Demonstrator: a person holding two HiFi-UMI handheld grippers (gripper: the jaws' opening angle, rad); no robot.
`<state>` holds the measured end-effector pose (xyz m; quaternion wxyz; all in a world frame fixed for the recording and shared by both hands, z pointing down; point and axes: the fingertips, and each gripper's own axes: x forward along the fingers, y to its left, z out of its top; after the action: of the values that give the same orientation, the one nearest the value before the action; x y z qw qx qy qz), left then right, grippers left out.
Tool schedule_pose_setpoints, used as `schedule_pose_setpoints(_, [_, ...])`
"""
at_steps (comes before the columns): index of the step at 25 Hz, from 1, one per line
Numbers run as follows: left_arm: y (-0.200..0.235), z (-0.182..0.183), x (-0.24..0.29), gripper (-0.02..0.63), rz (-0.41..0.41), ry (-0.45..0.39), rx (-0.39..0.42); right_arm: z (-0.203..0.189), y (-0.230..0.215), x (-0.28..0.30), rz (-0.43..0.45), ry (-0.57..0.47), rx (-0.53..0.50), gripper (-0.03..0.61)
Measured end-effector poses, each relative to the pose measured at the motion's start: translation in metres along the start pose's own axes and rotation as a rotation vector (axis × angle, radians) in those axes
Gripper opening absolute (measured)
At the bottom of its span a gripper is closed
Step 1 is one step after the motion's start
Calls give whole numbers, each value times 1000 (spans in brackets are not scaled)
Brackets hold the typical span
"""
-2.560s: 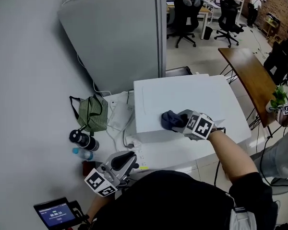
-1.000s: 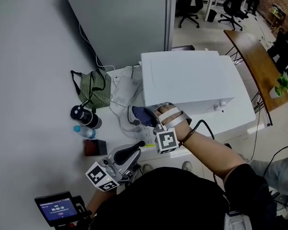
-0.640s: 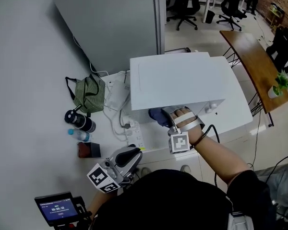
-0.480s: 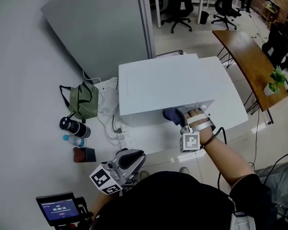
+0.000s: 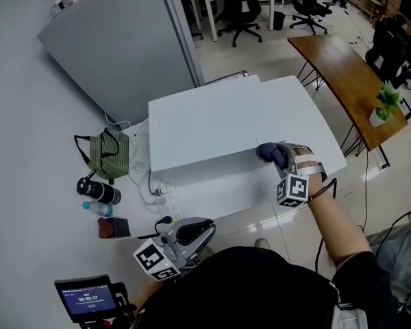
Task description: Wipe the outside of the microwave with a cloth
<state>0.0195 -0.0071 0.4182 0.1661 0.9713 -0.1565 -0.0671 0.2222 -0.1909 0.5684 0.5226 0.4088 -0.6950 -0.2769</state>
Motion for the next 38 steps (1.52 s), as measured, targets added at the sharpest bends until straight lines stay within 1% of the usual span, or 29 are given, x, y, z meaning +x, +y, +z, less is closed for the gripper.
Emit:
schedule_pose_setpoints(3, [5, 5, -15, 44, 20, -24, 0, -16, -5, -2, 7, 42, 9, 143])
schedule_pose_setpoints(4, [8, 6, -22, 44, 27, -34, -1, -25, -8, -3, 9, 78, 19, 143])
schedule_pose_setpoints(7, [19, 9, -49, 44, 52, -66, -10, -63, -17, -9, 7, 240, 61, 140])
schedule_pose_setpoints(8, [22, 9, -60, 44, 64, -77, -16, -68, -19, -15, 2, 272, 66, 138])
schedule_pose_setpoints(9, [25, 10, -71, 45, 78, -87, -20, -62, -20, -22, -3, 275, 62, 137])
schedule_pose_setpoints(10, [28, 12, -82, 44, 93, -96, -21, -45, -20, -29, -7, 250, 51, 135])
schedule_pose_setpoints(11, [31, 14, -94, 44, 109, -106, -19, -20, -16, -32, -8, 204, 39, 135])
schedule_pose_setpoints(13, [39, 16, -115, 46, 144, -129, -10, 47, 2, -29, 12, 77, 11, 135])
schedule_pose_setpoints(15, [45, 17, -135, 44, 175, -147, -2, 123, 36, -16, 58, -63, -46, 133])
schedule_pose_setpoints(17, [49, 16, -154, 44, 204, -147, 2, 199, 72, -1, 100, -189, -124, 132])
schedule_pose_setpoints(19, [52, 14, -172, 44, 233, -135, -1, 264, 105, 10, 126, -281, -197, 130])
schedule_pose_setpoints(20, [52, 13, -179, 44, 249, -130, -3, 288, 119, 18, 124, -303, -242, 130])
schedule_pose_setpoints(22, [55, 9, -193, 44, 281, -122, -9, 320, 136, 34, 79, -305, -344, 130])
schedule_pose_setpoints(25, [59, 0, -210, 44, 316, -105, -21, 346, 139, 51, -8, -286, -439, 130])
schedule_pose_setpoints(26, [60, -2, -213, 44, 320, -97, -24, 349, 138, 54, -28, -285, -452, 130])
schedule_pose_setpoints(28, [60, -3, -210, 44, 317, -84, -29, 346, 139, 56, -31, -281, -461, 130])
schedule_pose_setpoints(31, [58, 0, -193, 44, 278, -75, -21, 317, 140, 54, 5, -247, -439, 129])
schedule_pose_setpoints(34, [52, 2, -163, 44, 221, -58, -12, 262, 131, 49, 29, -180, -388, 129])
schedule_pose_setpoints(37, [43, 7, -124, 44, 165, -48, -9, 183, 114, 43, 45, -66, -337, 127])
schedule_pose_setpoints(38, [40, 8, -112, 44, 144, -46, -8, 155, 106, 41, 37, -17, -330, 124])
